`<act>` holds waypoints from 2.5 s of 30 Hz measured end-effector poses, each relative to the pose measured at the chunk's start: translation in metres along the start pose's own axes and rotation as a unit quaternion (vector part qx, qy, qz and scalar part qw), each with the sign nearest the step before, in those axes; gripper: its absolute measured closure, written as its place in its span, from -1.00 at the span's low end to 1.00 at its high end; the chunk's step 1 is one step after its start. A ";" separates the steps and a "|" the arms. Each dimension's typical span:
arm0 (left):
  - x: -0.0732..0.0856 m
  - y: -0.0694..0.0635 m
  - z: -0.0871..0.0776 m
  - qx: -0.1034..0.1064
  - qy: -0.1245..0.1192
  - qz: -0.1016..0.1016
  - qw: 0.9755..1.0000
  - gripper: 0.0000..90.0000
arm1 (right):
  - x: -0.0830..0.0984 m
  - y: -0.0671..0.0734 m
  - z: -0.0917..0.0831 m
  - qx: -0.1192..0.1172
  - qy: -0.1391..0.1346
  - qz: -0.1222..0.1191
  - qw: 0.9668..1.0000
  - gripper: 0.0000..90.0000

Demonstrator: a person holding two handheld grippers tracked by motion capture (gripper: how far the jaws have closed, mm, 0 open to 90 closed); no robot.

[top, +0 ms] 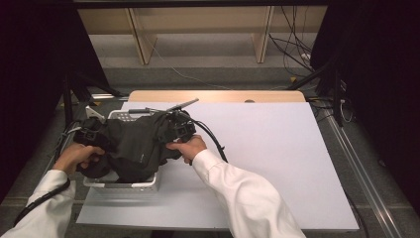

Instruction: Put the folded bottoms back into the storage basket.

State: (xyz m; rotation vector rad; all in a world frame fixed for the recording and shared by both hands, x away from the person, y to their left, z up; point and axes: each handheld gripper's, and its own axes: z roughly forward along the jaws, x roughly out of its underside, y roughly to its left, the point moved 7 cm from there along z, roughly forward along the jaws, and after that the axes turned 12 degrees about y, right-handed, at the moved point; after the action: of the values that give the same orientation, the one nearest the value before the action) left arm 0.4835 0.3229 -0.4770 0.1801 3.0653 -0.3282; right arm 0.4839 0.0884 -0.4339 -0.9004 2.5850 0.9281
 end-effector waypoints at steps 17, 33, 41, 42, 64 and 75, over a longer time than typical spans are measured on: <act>-0.002 -0.012 -0.007 -0.020 -0.012 -0.011 1.000 -0.17 | 0.003 0.002 -0.004 -0.008 -0.010 0.002 1.000 0.43; 0.005 -0.046 -0.064 0.097 -0.152 -0.013 0.983 -0.47 | -0.003 0.016 0.007 -0.007 -0.016 -0.001 1.000 0.68; 0.005 -0.041 -0.062 0.118 -0.170 -0.029 0.978 -0.50 | 0.003 0.027 0.041 -0.020 0.004 -0.007 1.000 0.75; 0.005 -0.041 -0.061 0.117 -0.168 -0.029 0.978 -0.50 | 0.004 0.028 0.045 -0.016 0.007 -0.008 1.000 0.76; -0.006 -0.108 -0.033 0.099 -0.140 0.059 0.983 -0.55 | 0.023 -0.005 -0.066 -0.017 -0.052 -0.039 0.998 -0.12; -0.022 -0.124 -0.001 0.017 -0.119 0.078 0.990 0.11 | 0.081 -0.068 -0.127 0.015 -0.079 -0.003 0.997 -0.09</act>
State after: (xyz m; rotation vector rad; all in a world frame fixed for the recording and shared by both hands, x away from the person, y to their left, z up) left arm 0.4906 0.2003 -0.4486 0.3536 2.7900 -0.3647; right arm 0.4602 -0.0730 -0.4040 -0.7916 2.4544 0.9172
